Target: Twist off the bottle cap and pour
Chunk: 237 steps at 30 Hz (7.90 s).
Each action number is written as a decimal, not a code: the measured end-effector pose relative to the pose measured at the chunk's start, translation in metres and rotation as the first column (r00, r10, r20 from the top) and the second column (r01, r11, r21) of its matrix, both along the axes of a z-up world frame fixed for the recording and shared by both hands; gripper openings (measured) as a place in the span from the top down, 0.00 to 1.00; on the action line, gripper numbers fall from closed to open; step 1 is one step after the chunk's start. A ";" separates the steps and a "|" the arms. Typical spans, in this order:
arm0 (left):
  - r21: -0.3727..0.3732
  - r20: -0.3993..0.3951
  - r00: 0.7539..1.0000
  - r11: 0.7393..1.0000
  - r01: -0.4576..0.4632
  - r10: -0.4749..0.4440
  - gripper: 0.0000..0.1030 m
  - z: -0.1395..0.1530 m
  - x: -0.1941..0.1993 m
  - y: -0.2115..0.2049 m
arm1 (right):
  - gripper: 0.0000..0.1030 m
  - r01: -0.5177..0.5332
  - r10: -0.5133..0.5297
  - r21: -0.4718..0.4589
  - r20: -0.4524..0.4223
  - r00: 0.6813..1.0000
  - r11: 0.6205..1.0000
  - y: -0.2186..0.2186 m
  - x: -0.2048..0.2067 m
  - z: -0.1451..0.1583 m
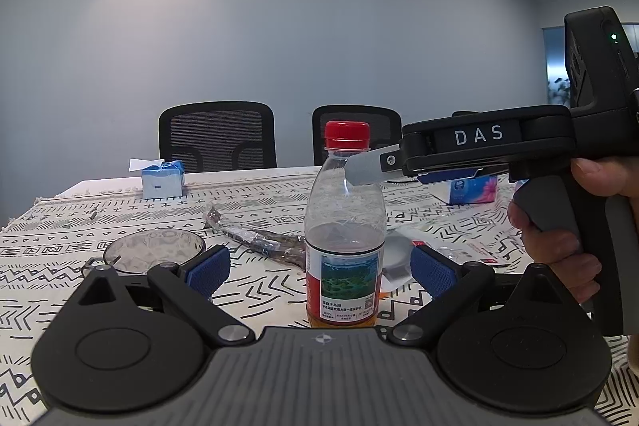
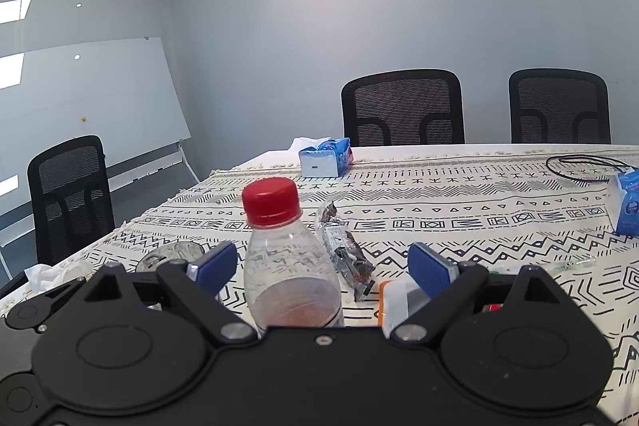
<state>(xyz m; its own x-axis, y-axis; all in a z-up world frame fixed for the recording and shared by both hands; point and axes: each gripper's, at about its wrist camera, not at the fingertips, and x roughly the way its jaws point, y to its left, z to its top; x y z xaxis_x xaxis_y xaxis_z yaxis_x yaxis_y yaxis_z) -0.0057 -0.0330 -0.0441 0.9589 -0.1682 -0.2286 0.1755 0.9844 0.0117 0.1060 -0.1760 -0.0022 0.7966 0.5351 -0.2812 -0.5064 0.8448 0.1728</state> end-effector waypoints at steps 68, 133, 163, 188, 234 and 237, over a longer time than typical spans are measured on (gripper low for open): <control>-0.030 0.079 0.996 0.998 0.055 -0.053 0.46 -0.003 0.063 -0.015 | 0.67 -0.369 0.380 -0.089 0.194 0.904 0.925 0.028 0.043 0.013; 0.017 0.130 0.990 0.999 0.047 -0.049 0.43 -0.011 0.062 -0.028 | 0.67 -0.192 0.204 -0.110 0.109 0.973 0.975 0.040 0.017 0.027; 0.001 0.111 0.992 0.998 0.059 -0.059 0.47 -0.011 0.076 -0.025 | 0.68 -0.375 0.382 -0.081 0.128 0.915 0.924 0.019 0.052 0.024; -0.022 0.085 0.995 0.998 0.063 -0.061 0.47 -0.008 0.070 -0.023 | 0.65 -0.342 0.346 -0.064 0.069 0.936 0.937 0.037 0.056 0.032; -0.014 0.106 0.993 0.999 0.047 -0.045 0.44 -0.011 0.069 -0.032 | 0.62 -0.177 0.187 -0.097 0.109 0.976 0.979 0.026 0.024 0.023; 0.000 0.112 0.993 0.999 0.046 -0.046 0.44 -0.012 0.069 -0.033 | 0.67 -0.206 0.217 -0.102 0.117 0.969 0.973 0.025 0.022 0.022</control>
